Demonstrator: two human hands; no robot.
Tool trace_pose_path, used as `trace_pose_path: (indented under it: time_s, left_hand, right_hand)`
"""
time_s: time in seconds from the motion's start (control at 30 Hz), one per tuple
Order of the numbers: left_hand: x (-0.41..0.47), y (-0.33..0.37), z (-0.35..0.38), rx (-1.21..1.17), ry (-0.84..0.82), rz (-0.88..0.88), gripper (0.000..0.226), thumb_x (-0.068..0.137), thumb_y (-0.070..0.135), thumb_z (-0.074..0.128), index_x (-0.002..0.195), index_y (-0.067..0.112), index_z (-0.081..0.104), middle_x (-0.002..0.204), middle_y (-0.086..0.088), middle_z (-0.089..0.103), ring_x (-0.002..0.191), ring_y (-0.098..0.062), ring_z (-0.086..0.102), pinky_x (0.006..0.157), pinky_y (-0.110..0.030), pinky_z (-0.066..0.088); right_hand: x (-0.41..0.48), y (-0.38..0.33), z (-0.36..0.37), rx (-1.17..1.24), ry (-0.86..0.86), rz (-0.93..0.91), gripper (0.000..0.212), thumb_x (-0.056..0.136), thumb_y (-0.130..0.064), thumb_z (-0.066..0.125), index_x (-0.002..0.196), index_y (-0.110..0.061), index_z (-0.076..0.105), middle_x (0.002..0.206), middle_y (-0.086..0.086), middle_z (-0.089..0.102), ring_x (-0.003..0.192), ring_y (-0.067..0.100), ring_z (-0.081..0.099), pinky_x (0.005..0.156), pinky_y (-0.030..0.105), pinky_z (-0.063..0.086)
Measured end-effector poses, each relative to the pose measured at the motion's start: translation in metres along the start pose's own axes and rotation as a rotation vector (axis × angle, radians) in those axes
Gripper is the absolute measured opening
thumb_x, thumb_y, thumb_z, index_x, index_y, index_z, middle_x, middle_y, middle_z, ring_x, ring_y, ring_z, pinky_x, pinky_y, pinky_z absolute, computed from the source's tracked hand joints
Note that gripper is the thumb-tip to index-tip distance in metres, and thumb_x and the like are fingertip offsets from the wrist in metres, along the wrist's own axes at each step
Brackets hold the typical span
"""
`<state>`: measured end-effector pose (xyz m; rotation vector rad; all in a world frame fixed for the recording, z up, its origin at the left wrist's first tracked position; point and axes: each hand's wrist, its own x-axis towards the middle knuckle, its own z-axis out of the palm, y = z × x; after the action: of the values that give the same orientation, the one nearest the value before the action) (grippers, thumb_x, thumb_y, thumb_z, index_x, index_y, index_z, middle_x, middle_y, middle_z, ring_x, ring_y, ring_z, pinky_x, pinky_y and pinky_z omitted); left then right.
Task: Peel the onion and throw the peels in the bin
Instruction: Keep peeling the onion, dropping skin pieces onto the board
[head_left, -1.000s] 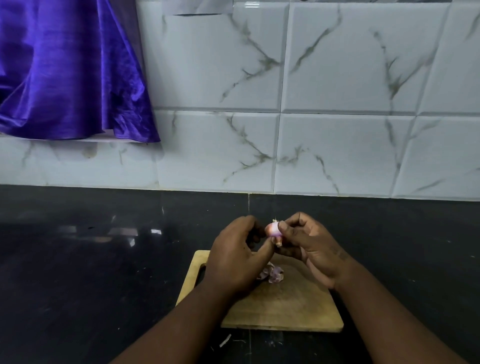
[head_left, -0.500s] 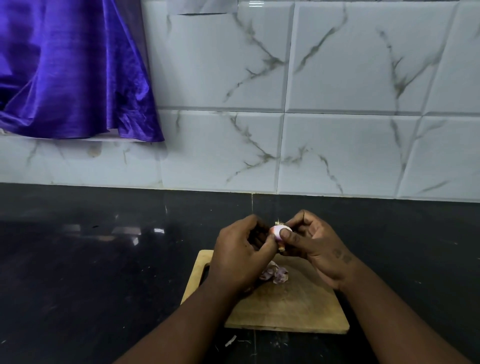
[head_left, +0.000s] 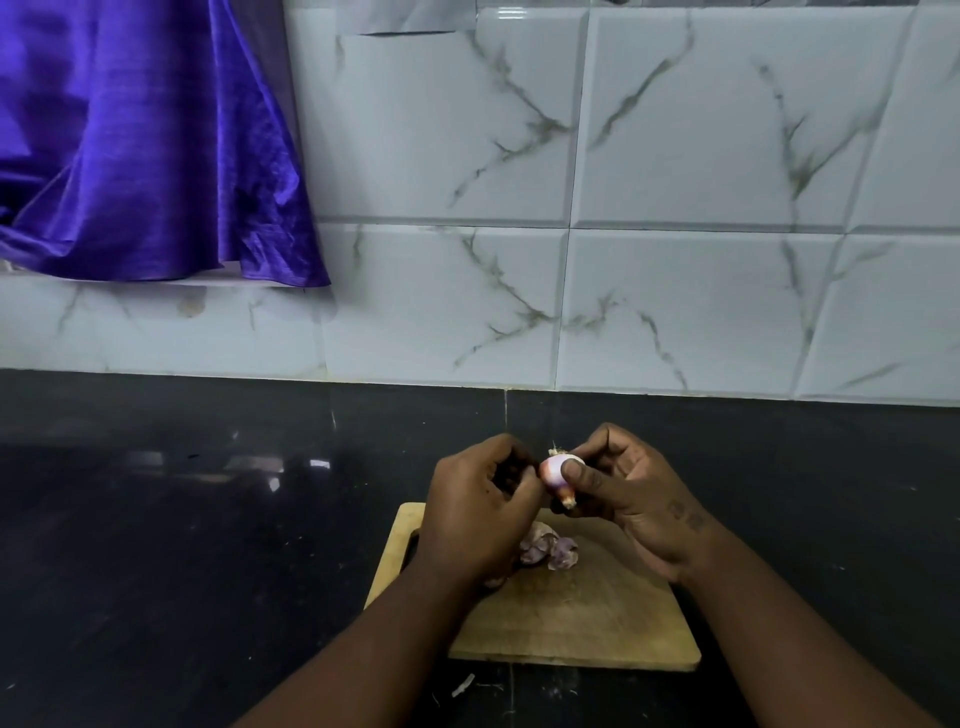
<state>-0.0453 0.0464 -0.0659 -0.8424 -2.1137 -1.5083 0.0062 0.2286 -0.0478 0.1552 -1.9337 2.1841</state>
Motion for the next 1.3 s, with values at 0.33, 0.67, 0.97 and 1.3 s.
trace_pose_path:
  time_s: [0.33, 0.67, 0.97, 1.3]
  left_hand:
    - [-0.0011, 0.0029, 0.0021, 0.107, 0.034, 0.137, 0.007, 0.092, 0.018, 0.077, 0.097, 0.022, 0.074, 0.092, 0.013, 0.070, 0.086, -0.007, 0.068, 0.071, -0.033, 0.059]
    - [0.0022, -0.0002, 0.0043, 0.187, 0.063, -0.023, 0.012, 0.097, 0.017, 0.067, 0.089, 0.024, 0.061, 0.084, 0.009, 0.060, 0.076, -0.010, 0.057, 0.062, -0.029, 0.048]
    - [-0.0027, 0.0052, 0.0022, 0.035, -0.040, 0.064, 0.012, 0.096, 0.038, 0.068, 0.092, 0.028, 0.068, 0.084, 0.010, 0.066, 0.078, -0.010, 0.064, 0.064, -0.035, 0.055]
    - [-0.0007, 0.0008, 0.0025, -0.015, -0.028, 0.012, 0.008, 0.094, 0.022, 0.069, 0.089, 0.026, 0.074, 0.080, 0.008, 0.072, 0.076, -0.013, 0.068, 0.065, -0.042, 0.058]
  right_hand:
    - [0.0015, 0.0009, 0.0025, -0.008, 0.113, -0.042, 0.049, 0.064, -0.019, 0.090, 0.097, -0.002, 0.058, 0.106, 0.024, 0.074, 0.086, 0.035, 0.074, 0.079, 0.048, 0.061]
    - [-0.0002, -0.0036, 0.0019, 0.062, 0.037, -0.053, 0.061, 0.057, -0.029, 0.099, 0.097, -0.001, 0.063, 0.102, 0.026, 0.073, 0.080, 0.032, 0.072, 0.067, 0.039, 0.061]
    - [-0.0026, -0.0058, 0.0054, -0.065, 0.064, -0.095, 0.029, 0.074, -0.014, 0.083, 0.093, -0.001, 0.064, 0.096, 0.021, 0.074, 0.071, 0.024, 0.070, 0.060, 0.033, 0.058]
    - [-0.0025, -0.0050, 0.0046, -0.039, 0.035, -0.102, 0.025, 0.075, -0.015, 0.089, 0.089, -0.008, 0.069, 0.097, 0.021, 0.075, 0.074, 0.024, 0.072, 0.059, 0.033, 0.057]
